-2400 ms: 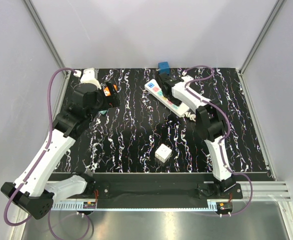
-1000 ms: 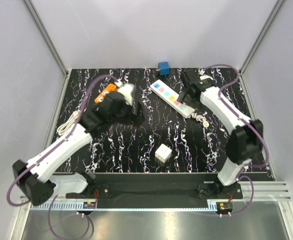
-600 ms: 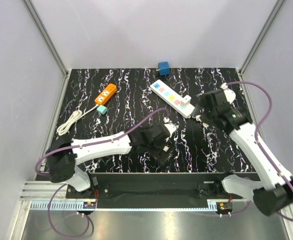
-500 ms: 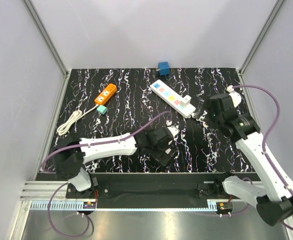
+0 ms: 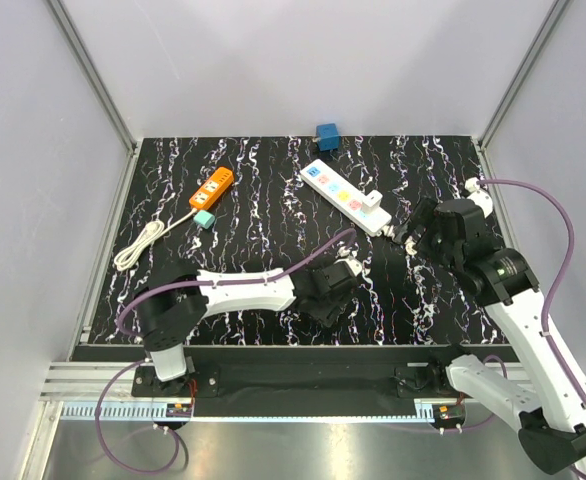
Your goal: Insert the plug
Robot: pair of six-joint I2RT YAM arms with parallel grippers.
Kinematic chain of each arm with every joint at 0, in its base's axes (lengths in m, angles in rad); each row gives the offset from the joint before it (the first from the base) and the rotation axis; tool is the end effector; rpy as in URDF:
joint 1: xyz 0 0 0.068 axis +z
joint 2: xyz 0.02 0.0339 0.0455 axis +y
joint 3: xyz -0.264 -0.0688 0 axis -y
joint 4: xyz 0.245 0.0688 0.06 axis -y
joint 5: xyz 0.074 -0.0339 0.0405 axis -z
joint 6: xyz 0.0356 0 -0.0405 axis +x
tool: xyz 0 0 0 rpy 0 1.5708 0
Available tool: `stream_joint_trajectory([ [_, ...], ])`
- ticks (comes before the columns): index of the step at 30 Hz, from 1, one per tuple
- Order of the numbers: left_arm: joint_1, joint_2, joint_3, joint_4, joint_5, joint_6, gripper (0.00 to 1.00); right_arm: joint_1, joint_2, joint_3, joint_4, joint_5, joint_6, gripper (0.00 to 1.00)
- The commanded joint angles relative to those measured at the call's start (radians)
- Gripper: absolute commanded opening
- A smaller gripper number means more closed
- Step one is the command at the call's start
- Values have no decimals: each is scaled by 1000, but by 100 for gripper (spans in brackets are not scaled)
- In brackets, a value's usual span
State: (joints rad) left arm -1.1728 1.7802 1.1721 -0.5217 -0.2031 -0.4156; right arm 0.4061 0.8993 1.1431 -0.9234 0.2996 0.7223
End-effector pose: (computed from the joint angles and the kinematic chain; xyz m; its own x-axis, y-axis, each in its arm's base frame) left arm 0.1449 -0.3260 0.1826 -0.6717 0.5774 -0.4641 0.6540 0.7565 -0.0055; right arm 0.1539 0.0548 0.3697 -0.5433 0.4540 -0.7062 0.2568 0.8907 0.3751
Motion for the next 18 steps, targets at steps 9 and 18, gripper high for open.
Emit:
stream_joint_trajectory([
  [9,28,-479,-228,247,687,370,0,-4,-273,-152,227,-279,-175,98],
  [18,30,-754,-353,351,1168,498,0,-4,-416,-151,380,-743,-205,98],
])
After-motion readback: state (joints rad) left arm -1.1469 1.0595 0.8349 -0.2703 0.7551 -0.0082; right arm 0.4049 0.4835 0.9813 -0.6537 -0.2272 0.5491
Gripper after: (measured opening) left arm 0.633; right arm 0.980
